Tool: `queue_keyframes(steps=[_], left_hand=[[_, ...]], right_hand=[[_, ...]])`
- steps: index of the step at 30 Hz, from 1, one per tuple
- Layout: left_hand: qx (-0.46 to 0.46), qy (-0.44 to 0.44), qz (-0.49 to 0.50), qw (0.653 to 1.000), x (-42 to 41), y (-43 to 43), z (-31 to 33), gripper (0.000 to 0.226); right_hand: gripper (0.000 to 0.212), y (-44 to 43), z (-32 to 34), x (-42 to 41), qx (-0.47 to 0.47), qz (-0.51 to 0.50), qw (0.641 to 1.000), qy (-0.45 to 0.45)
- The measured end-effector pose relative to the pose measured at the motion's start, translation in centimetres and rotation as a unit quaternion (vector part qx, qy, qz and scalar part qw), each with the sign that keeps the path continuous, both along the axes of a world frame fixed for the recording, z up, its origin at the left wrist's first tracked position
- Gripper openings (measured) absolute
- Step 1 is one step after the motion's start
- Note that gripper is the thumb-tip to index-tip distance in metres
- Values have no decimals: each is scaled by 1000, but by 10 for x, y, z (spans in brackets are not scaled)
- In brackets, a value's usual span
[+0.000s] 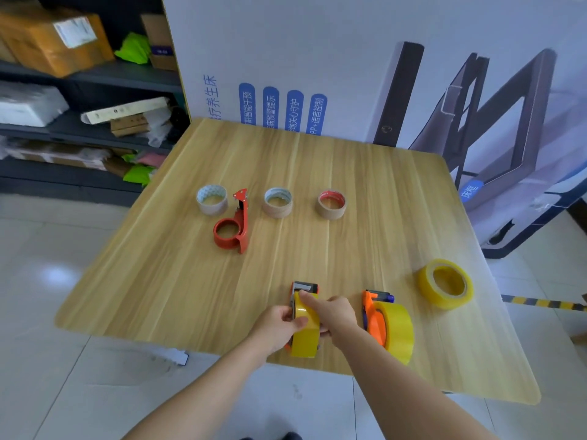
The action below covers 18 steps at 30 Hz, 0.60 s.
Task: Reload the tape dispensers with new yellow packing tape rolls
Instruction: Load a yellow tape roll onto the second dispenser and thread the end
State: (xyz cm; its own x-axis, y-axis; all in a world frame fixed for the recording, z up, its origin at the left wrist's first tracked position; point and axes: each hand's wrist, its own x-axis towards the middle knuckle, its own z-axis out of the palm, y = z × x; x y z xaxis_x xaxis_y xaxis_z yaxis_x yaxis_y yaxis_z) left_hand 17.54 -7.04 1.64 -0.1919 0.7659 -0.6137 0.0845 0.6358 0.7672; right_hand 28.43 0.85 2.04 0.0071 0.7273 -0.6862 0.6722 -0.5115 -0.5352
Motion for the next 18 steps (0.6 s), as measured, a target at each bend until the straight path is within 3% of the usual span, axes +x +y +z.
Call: queue_keyframes(steps=[6, 9, 10, 12, 13, 18], left_hand=[[-36, 52, -61, 996, -17, 9, 12, 13], [-42, 135, -68, 988, -33, 19, 21, 10], [-41, 176, -80, 980, -39, 25, 24, 7], [-34, 254, -106, 961, -51, 39, 27, 35], [-28, 282, -116, 952, -56, 47, 30, 38], [9, 431, -230, 873, -77, 91, 42, 21]], right_hand=[[50, 20, 16, -7, 89, 169, 976, -105], [51, 31, 23, -22, 119, 227, 957, -138], [50, 36, 25, -28, 125, 238, 952, -148], [47, 46, 26, -37, 135, 253, 944, -166], [47, 52, 27, -40, 137, 256, 941, -171], [44, 82, 35, -40, 156, 249, 933, -207]])
